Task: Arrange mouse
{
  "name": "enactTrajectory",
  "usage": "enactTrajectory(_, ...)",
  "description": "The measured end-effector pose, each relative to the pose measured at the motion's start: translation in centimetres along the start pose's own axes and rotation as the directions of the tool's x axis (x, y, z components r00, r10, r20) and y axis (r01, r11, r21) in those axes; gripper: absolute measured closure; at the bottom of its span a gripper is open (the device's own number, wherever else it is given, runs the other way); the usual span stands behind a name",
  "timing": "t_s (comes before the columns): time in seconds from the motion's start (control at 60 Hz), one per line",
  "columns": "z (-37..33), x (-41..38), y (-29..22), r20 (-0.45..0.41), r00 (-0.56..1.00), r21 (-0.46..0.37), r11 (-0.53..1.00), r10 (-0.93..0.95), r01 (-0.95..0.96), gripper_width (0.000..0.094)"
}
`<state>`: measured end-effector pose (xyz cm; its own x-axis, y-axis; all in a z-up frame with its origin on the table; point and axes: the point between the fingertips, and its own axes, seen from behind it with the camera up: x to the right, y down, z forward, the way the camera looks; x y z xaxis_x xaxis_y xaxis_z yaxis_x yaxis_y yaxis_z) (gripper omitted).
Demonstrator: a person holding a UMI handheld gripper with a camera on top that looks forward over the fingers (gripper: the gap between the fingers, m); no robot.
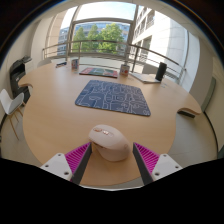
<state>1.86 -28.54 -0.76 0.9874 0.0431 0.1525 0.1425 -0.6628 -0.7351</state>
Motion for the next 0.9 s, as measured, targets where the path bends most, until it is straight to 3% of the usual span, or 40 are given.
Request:
enactTrajectory(0.25,4.2,1.5,-2.9,0.053,0.998,0.034,0.999,0.024,-0.026,0.0107)
enactTrajectory(0.3,4.9,1.7,-3.2,0.066,0.996,0.030,0.998,0.056,-0.058,0.0168)
enactTrajectory(0.383,5.5,1.0,-3.5,0.103,0.989,0.034,0.993,0.107,-0.111,0.0379)
enactTrajectory(0.55,5.5,1.4,-3.6,0.058,0.992,0.037,0.993,0.112,-0.115,0.0495)
enactTrajectory(0.683,4.1,2.2,-4.3,0.010,0.992,0.024,0.992,0.122,-0.123,0.0521)
enactTrajectory(0.783,1.2,4.8,-7.7,-0.053,0.988,0.079,0.987,0.143,-0.139,0.0521)
enactTrajectory(0.9,-1.3,8.4,-15.8,-0.117,0.976,0.208,0.965,0.184,-0.157,0.0521)
